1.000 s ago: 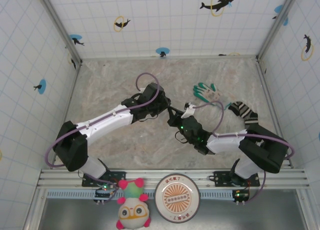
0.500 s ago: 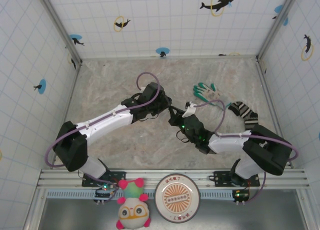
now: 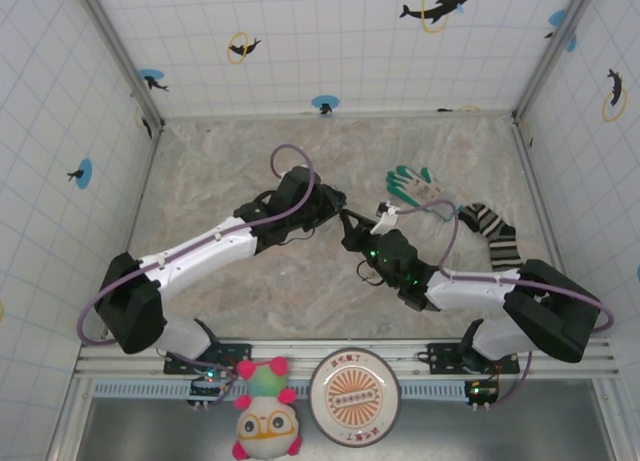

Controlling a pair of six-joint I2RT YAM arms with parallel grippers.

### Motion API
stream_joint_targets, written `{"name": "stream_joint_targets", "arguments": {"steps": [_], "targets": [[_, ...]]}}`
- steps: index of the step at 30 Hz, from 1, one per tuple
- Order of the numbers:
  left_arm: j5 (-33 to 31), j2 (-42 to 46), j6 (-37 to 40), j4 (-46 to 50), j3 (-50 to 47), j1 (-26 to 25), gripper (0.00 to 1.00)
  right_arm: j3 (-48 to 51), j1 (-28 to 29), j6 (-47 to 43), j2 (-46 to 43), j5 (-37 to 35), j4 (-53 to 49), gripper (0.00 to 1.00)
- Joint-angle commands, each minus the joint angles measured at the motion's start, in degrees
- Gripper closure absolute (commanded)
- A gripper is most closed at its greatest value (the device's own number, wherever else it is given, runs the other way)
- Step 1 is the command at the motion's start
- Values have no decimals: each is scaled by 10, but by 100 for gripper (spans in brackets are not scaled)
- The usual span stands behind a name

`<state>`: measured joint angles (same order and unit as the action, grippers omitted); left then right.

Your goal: Unlock with the key

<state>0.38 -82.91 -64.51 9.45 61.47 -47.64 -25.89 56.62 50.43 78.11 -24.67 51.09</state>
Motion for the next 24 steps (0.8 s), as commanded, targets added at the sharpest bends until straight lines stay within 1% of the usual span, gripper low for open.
{"name": "stream_joint_targets", "arguments": {"steps": [1,11,24], "targets": [[76,20,21,-2,-9,-26,100,2,-7,6,-19,7,33,100],[82,29,27,-14,-20,-26,100,10,-7,13,-33,13,25,100],[98,89,53,-124,-71,-26,100,47,-25,81,-51,36,105,100]]}}
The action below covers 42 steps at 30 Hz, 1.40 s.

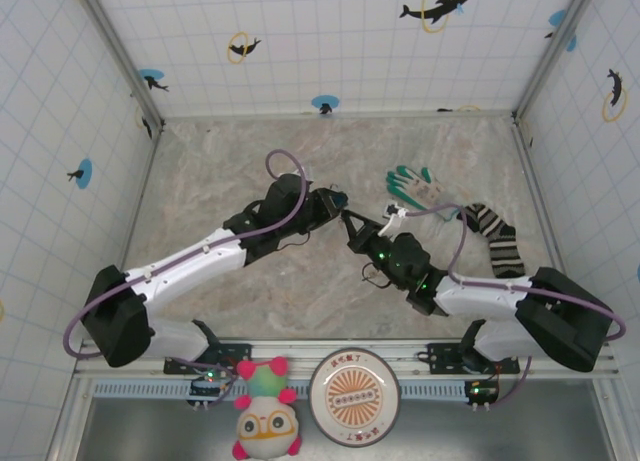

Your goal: Unlock with the key

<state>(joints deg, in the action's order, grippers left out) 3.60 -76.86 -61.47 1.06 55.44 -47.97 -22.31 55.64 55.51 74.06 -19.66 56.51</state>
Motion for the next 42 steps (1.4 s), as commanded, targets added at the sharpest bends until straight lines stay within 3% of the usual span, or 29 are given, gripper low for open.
{"name": "stream_joint_targets", "arguments": {"steps": [1,16,23,30,36,42], "targets": [[66,32,22,-45,-14,-23,100,17,-17,40,-10,-14,65,100],[76,70,17,-131,-56,-20,100,40,-30,126,17,12,184,100],[53,64,15,-62,-35,-18,100,17,-25,65,-27,8,39,100],[41,46,1,-19,-24,-16,100,-49,35,-96,-93,-85,-213,98],[46,21,-5,2,-11,-16,100,-62,60,-131,-86,-111,-248,91],[50,13,-13,8,-12,-14,100,-51,82,-145,-93,-145,-272,78]]}}
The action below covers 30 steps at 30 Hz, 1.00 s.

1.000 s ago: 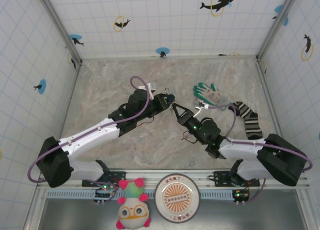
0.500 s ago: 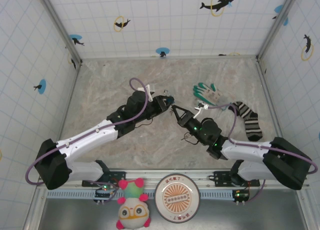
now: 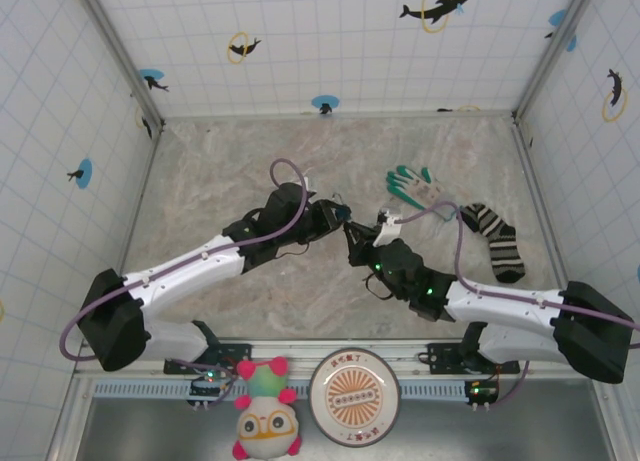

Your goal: Unlock with the key

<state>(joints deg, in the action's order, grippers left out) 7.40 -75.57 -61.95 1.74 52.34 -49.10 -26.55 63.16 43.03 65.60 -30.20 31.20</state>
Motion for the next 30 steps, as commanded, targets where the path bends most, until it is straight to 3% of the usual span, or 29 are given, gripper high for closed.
{"name": "stream_joint_targets", "arguments": {"steps": [1,10,17,30], "targets": [[11,-1,-9,3,19,-2,100,-2,10,-19,-13,-43,-17,76],[14,-12,-19,20,22,3,100,50,13,-11,-72,-55,-18,63],[36,-23,-40,27,22,11,100,87,9,-17,-104,-58,13,41],[90,-25,-78,2,20,17,100,129,-1,-53,-75,20,187,41]]}}
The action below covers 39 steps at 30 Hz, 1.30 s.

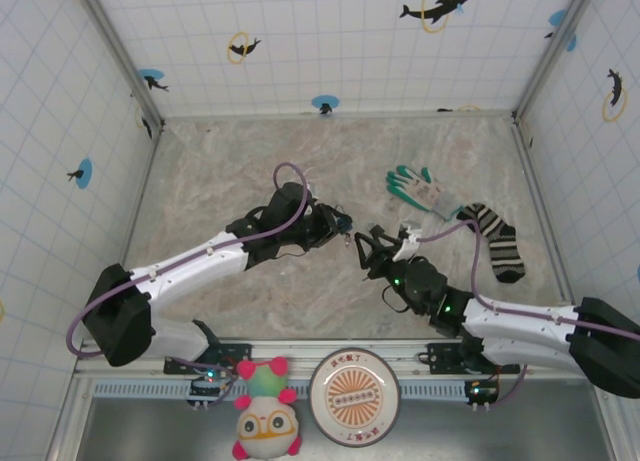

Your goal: Unlock with the key

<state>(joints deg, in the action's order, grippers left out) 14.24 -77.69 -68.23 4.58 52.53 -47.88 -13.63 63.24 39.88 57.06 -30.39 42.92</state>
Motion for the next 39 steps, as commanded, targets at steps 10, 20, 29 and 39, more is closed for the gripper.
{"name": "stream_joint_targets", "arguments": {"steps": [10,20,29,39], "targets": [[30,-3,-18,-28,22,4,100,-52,-6,-41,75,16,75,40],[37,-3,-20,-34,22,4,100,-88,-26,-32,122,26,75,49],[40,-1,-24,-36,20,4,99,-99,-39,-31,143,28,91,69],[35,1,-27,-42,11,4,86,-98,-44,-19,152,29,84,95]]}}
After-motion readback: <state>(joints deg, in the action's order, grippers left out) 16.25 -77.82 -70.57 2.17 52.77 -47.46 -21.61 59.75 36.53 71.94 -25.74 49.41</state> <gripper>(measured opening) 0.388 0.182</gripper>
